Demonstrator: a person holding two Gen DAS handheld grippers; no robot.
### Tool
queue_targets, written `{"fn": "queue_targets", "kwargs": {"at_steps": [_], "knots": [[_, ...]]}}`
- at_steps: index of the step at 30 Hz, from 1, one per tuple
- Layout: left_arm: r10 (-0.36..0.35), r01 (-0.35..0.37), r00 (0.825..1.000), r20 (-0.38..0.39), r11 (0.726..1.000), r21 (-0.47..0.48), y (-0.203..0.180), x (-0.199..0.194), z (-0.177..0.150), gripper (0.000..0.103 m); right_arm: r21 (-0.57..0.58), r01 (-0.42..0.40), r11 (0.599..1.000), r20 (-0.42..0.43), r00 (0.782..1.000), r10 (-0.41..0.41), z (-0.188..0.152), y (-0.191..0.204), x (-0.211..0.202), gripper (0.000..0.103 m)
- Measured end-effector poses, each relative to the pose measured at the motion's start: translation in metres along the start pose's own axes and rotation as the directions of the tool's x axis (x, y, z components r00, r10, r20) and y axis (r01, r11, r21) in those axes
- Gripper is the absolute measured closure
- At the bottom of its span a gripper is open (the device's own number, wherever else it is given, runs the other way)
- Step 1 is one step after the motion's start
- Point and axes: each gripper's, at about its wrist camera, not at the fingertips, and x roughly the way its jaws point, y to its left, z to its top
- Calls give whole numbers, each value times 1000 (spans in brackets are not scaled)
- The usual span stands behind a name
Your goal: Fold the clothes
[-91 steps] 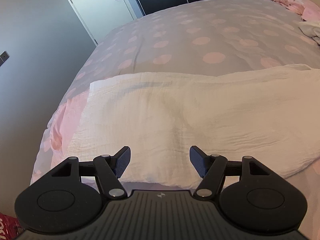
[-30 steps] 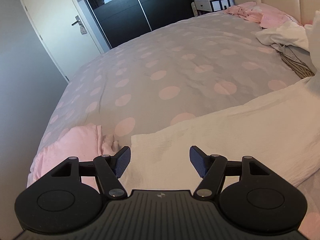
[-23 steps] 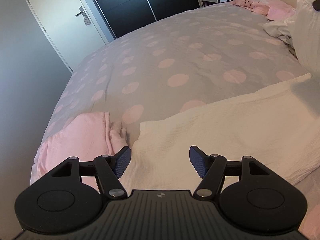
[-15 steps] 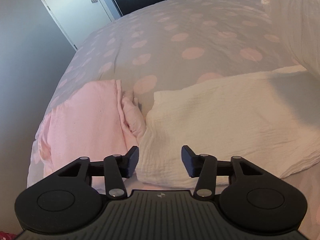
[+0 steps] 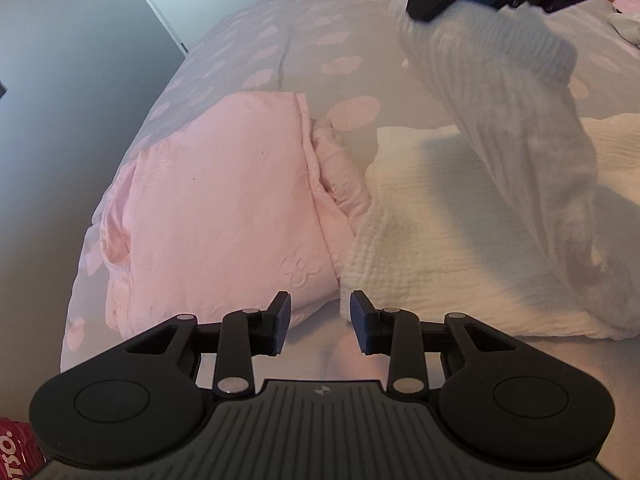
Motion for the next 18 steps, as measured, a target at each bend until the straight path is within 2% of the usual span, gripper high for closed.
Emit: {"fn": "queue_targets", "kwargs": {"at_steps": [2,6,8,9,11,13,18], "knots": [[-6,6,1000,6,1000,-9,2,0,-1,72,9,13,1000,-19,1000,-12,-4,-3,20,85],[-19,20,1000,18,999,-28,6,1,-2,72,-42,22,999,-13,1000,-22,-8,-4,20,80],[-25,26,999,23,999,-36,7,2,-2,71,-68,27,997,-9,1000,-27,-10,-5,20,64],[-29,29,999,25,999,-37,7,2,-2,71,-81,29,996,-8,1000,-30,-11,-5,20,65],[-33,34,999,28,999,-35,5,2,-2,71,-106,34,994,-4,999,-35,-13,-6,20,59],[-29,30,999,33,999,-21,2,1,-3,65,-131,40,991,0,999,-40,-15,-7,20,56],[-62,66,994,86,997,-40,3,-5,-7,54,-177,121,977,31,993,-117,-29,-44,-29,51]]}}
